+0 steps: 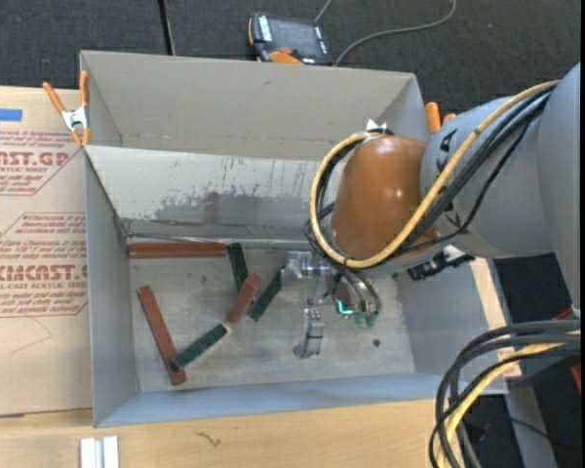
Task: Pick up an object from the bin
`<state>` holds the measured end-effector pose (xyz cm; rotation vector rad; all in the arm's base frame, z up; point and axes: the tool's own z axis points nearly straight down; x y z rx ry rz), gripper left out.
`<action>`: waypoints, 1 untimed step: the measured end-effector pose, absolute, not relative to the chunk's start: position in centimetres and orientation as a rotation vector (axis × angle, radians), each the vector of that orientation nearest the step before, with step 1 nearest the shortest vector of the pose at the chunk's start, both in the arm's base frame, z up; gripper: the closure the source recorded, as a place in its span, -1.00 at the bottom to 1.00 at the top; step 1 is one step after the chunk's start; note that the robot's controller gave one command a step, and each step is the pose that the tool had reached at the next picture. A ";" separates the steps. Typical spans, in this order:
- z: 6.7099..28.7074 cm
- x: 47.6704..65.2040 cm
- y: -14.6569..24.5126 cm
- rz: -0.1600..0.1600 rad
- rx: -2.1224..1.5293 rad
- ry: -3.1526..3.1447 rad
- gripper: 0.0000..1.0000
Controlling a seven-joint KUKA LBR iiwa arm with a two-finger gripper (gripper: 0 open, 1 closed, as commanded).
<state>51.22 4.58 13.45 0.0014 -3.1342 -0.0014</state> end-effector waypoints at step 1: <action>6.8 55.2 12.4 -0.004 0.330 -3.124 -1.00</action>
Offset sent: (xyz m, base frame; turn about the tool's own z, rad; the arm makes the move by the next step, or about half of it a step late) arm 0.0404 0.0754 -0.0645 -0.2057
